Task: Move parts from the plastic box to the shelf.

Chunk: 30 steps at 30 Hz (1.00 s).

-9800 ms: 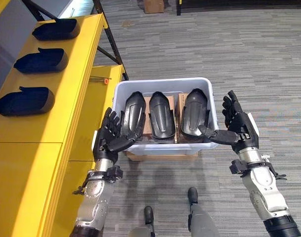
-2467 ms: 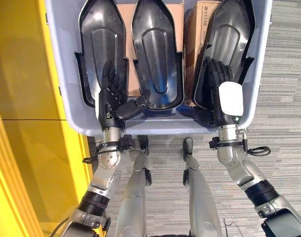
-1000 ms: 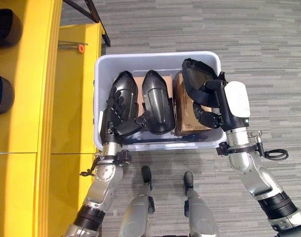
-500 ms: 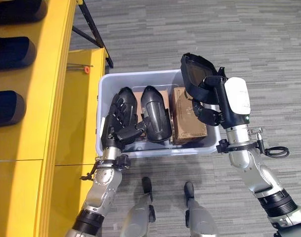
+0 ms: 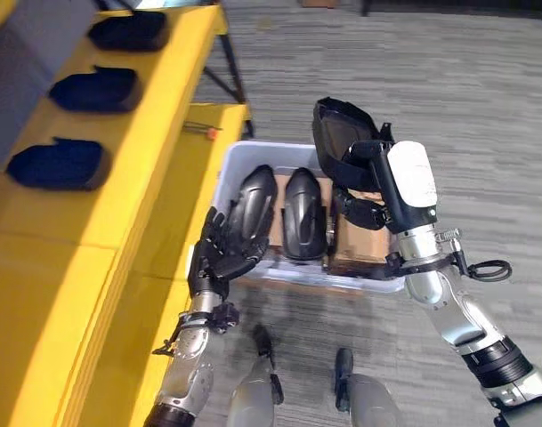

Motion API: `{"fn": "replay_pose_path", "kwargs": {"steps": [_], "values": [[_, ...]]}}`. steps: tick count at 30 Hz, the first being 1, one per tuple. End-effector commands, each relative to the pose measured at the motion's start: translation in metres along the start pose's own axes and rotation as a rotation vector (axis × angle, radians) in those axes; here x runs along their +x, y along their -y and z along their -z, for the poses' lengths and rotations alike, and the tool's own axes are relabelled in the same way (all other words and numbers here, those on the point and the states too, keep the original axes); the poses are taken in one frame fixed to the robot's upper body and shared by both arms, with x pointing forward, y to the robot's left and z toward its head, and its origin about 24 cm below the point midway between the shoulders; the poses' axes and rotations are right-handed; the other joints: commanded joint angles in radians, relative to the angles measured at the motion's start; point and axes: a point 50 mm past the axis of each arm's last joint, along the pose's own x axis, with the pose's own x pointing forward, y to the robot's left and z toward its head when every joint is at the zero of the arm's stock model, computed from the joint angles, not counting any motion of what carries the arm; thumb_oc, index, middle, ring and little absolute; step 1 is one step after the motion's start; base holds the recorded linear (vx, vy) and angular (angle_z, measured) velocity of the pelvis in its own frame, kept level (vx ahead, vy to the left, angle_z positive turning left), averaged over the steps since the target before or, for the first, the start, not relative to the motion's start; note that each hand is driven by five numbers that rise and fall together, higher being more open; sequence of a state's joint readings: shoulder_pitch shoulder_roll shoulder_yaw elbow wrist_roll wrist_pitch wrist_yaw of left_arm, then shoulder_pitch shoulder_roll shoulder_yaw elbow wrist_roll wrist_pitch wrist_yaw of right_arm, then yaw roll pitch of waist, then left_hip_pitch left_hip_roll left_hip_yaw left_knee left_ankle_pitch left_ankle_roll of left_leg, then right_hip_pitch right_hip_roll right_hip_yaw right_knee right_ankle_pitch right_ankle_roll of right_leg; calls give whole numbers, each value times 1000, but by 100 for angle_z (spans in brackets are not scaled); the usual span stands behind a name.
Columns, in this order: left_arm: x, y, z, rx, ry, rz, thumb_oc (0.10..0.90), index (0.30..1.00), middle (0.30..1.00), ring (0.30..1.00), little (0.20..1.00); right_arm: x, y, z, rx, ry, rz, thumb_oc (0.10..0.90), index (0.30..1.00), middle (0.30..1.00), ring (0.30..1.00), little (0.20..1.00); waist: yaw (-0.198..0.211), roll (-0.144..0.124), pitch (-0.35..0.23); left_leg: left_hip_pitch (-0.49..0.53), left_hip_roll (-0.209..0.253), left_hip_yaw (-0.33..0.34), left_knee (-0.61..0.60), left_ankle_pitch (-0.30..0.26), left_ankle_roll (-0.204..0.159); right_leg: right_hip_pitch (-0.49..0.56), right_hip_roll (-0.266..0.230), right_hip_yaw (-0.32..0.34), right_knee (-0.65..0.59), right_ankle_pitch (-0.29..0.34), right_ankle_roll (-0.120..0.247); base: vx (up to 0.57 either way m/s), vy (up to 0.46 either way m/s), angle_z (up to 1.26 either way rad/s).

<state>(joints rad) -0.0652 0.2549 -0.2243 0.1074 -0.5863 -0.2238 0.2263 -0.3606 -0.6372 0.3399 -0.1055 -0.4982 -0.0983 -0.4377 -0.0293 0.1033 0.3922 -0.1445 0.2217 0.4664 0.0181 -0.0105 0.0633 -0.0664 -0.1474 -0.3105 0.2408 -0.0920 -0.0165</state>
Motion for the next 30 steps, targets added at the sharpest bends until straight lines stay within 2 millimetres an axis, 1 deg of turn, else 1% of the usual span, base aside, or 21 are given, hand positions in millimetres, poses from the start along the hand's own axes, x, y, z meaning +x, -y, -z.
{"fn": "replay_pose_path", "kwargs": {"steps": [1,2,3,4,5,6,7,8,10,12,14,15,16,17,18,20,23,24,25,26,30], "values": [[6,4,-30,-15,167,52,900,1000,1000,1000,1000,25,31,-32,48,197,240,400,300,300,300,300,-26,-57,-135,32,139,-89,165,162,-226,-27,-17,-13,40,-102,22,-170,-62,113],[9,13,-33,-28,178,80,900,1000,1000,1000,1000,23,33,-29,48,179,248,400,300,300,300,300,-35,-57,-141,44,153,-93,229,115,-224,-20,-42,-62,56,-106,20,-91,-22,113],[9,14,-33,-28,178,81,900,1000,1000,1000,1000,22,33,-29,47,178,248,400,300,300,300,300,-38,-56,-139,41,154,-98,234,111,-225,-17,-42,-65,57,-108,21,-102,68,116],[12,20,-38,-27,201,103,900,1000,1000,1000,1000,21,35,-26,45,165,260,400,300,300,300,300,-47,-48,-143,83,182,-81,263,91,-230,-25,-65,-112,78,-104,24,-55,67,137],[12,21,-38,-28,200,104,900,1000,1000,1000,1000,21,35,-26,45,164,260,400,300,300,300,300,-48,-47,-142,85,180,-83,259,91,-229,-23,-67,-115,80,-105,25,-26,103,131],[11,23,-37,-25,194,121,900,1000,1000,1000,1000,19,35,-24,53,150,260,400,300,300,300,300,-54,-38,-150,95,150,-52,195,72,-221,-15,-80,-143,80,-91,44,45,84,121],[10,22,-34,-23,180,117,900,1000,1000,1000,1000,17,37,-23,50,144,265,400,300,300,300,300,-60,-30,-156,110,134,-17,150,60,-212,-5,-89,-160,81,-77,55,37,144,82],[10,21,-34,-19,182,112,900,1000,1000,1000,1000,15,39,-22,36,140,273,400,300,300,300,300,-62,-27,-158,111,133,1,139,60,-216,5,-95,-169,79,-72,57,25,173,115],[11,20,-37,0,192,120,900,1000,1000,1000,1000,12,39,-19,42,118,268,400,300,300,300,300,-49,-25,-160,105,108,-33,149,56,-209,26,-112,-177,65,-55,61,41,184,104],[10,20,-41,37,207,141,900,1000,1000,1000,1000,8,39,-16,38,102,262,400,300,300,300,300,-50,-30,-169,116,81,-36,116,56,-195,40,-134,-200,69,-39,75,46,171,62],[10,17,-41,55,211,133,900,1000,1000,1000,1000,6,37,-15,36,96,245,400,300,300,300,300,-43,-33,-177,121,52,-65,95,49,-183,40,-144,-197,78,-32,78,44,148,65],[10,15,-42,63,216,123,900,1000,1000,1000,1000,6,37,-15,35,95,240,400,300,300,300,300,-41,-40,-181,121,40,-72,95,38,-173,38,-155,-199,93,-33,81,61,143,43],[10,11,-44,75,223,108,900,1000,1000,1000,1000,5,34,-14,38,85,228,400,300,300,300,300,-32,-53,-187,117,32,-77,110,21,-164,43,-171,-207,105,-31,85,46,107,34],[10,11,-44,76,222,107,900,1000,1000,1000,1000,5,34,-14,39,85,228,400,300,300,300,300,-33,-54,-188,115,31,-77,113,19,-163,43,-173,-207,107,-32,86,42,78,27],[9,9,-46,87,235,98,900,1000,1000,1000,1000,4,33,-13,46,78,221,400,300,300,300,300,-25,-66,-191,106,29,-82,134,5,-158,47,-186,-214,115,-28,92,20,34,16],[9,7,-46,93,234,91,900,1000,1000,1000,1000,5,32,-14,48,80,218,400,300,300,300,300,-21,-71,-193,103,25,-86,140,0,-157,48,-191,-216,116,-20,98,11,44,10],[6,2,-47,92,240,67,900,1000,1000,1000,1000,7,29,-17,63,89,208,400,300,300,300,300,-11,-81,-202,108,6,-95,133,-14,-144,50,-199,-211,106,-5,111,30,68,3],[4,0,-47,89,239,61,900,1000,1000,1000,1000,7,27,-18,69,89,195,400,300,300,300,300,-4,-89,-209,108,-3,-96,129,-18,-140,55,-204,-215,98,2,116,36,60,-4],[4,0,-47,89,239,61,900,1000,1000,1000,1000,7,26,-18,69,89,195,400,300,300,300,300,-5,-90,-210,108,-3,-96,129,-17,-139,55,-204,-215,98,3,117,59,84,-3],[3,-2,-48,92,242,52,900,1000,1000,1000,1000,9,25,-20,76,96,188,400,300,300,300,300,6,-95,-213,105,-15,-99,128,-24,-133,60,-213,-220,90,13,126,44,63,3],[2,-3,-50,90,251,48,900,1000,1000,1000,1000,11,24,-22,84,101,182,400,300,300,300,300,17,-104,-217,93,-40,-112,139,-42,-117,72,-235,-235,85,26,140,57,105,10]]}}
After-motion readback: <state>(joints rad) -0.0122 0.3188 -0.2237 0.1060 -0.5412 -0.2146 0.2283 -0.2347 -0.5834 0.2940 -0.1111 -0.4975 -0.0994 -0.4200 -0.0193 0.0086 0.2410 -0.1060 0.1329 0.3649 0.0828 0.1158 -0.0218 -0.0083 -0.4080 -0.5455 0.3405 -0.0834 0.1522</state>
